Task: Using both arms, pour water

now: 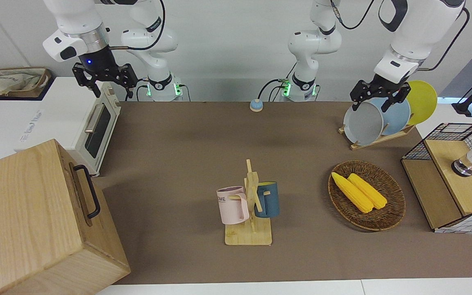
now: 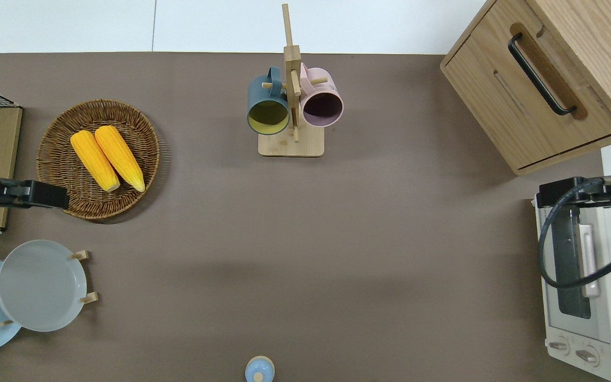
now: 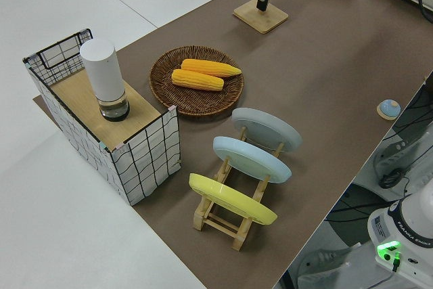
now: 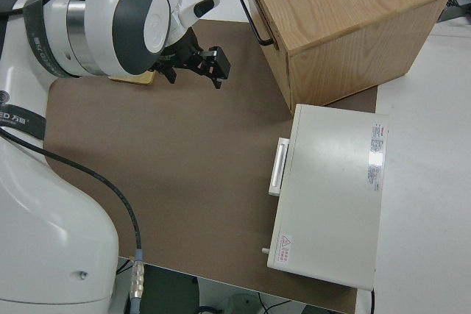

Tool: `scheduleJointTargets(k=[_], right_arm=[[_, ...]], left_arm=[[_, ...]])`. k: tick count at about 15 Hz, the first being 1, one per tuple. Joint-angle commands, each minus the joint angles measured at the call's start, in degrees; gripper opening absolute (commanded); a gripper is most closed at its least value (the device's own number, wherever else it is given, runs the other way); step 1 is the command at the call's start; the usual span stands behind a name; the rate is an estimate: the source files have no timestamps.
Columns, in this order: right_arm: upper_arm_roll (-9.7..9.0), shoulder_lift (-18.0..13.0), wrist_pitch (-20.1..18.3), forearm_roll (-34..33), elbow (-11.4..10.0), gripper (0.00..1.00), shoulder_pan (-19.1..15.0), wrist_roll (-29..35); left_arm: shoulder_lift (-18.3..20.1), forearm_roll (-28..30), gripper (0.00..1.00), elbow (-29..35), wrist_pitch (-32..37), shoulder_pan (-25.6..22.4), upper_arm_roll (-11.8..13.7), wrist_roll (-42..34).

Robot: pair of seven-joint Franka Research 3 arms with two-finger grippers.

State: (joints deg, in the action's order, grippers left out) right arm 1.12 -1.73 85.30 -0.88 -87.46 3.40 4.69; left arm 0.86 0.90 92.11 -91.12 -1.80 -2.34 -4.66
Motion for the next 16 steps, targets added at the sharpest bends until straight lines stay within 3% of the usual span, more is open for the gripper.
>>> scheduleJointTargets(k=[1, 16], right_arm=[[-0.06, -0.29, 0.30, 2.62, -0.60, 0.992, -1.20, -1.09], [-0.06, -0.29, 0.30, 3.77, -0.69, 0.992, -0.24, -1.61]], left_arm=[[0.63, -0.90, 1.00, -0.43, -1.42, 0.21, 0.23, 0.44], [0.28, -0.81, 1.00, -0.17, -2.39, -0.14, 0.67, 0.79]])
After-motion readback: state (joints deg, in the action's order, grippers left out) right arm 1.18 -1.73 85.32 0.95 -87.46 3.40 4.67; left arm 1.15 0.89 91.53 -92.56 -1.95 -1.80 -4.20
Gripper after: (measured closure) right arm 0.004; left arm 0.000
